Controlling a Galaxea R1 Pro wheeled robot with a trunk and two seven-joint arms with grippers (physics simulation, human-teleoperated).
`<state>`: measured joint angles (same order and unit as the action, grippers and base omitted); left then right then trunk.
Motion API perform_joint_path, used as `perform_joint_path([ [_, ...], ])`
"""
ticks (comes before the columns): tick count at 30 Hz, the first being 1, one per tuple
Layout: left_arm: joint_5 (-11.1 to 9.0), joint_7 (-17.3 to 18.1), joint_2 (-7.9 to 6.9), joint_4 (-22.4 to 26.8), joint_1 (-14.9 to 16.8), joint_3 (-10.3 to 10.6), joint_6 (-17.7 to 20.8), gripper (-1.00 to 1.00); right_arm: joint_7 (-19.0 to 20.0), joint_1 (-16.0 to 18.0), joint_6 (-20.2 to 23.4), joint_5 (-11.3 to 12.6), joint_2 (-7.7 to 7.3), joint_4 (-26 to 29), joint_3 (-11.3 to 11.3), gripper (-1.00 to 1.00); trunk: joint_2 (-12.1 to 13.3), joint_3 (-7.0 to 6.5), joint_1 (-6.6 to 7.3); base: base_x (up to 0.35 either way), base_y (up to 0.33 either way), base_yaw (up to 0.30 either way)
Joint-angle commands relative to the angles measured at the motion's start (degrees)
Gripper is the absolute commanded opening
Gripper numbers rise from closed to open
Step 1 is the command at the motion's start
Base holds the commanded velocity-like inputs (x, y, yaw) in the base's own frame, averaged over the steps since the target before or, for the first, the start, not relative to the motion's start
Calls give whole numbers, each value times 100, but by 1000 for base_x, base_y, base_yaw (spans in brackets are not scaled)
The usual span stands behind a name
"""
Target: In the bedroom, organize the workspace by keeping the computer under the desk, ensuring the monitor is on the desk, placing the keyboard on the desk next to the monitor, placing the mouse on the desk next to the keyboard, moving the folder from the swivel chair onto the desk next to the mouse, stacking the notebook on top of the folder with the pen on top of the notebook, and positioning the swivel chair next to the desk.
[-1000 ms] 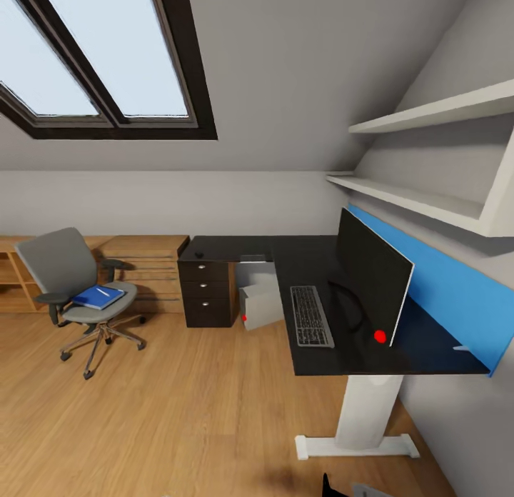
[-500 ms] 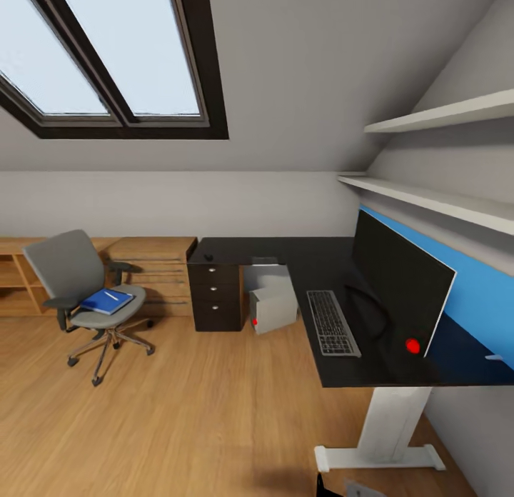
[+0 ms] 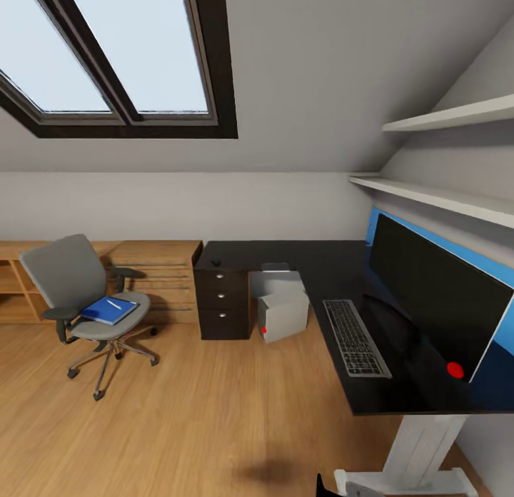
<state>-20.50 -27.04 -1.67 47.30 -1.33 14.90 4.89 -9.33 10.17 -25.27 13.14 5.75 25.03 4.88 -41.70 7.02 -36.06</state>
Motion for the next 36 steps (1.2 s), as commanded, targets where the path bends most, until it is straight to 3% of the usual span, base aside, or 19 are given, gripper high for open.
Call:
perform_joint_path([
  [1,-30,-47,-11,16,1,31,29,100,-43,3,-22,48,-4,-4,53,100,-6,8,-5,274,220,0],
  [21,-33,-47,-16,-13,1,31,29,100,-43,5,-30,40,-4,-112,57,100,-6,8,-5,280,213,0],
  [36,-24,-47,-11,-28,1,31,16,100,-43,5,-31,39,-10,-112,57,100,-6,8,-5,329,29,0],
])
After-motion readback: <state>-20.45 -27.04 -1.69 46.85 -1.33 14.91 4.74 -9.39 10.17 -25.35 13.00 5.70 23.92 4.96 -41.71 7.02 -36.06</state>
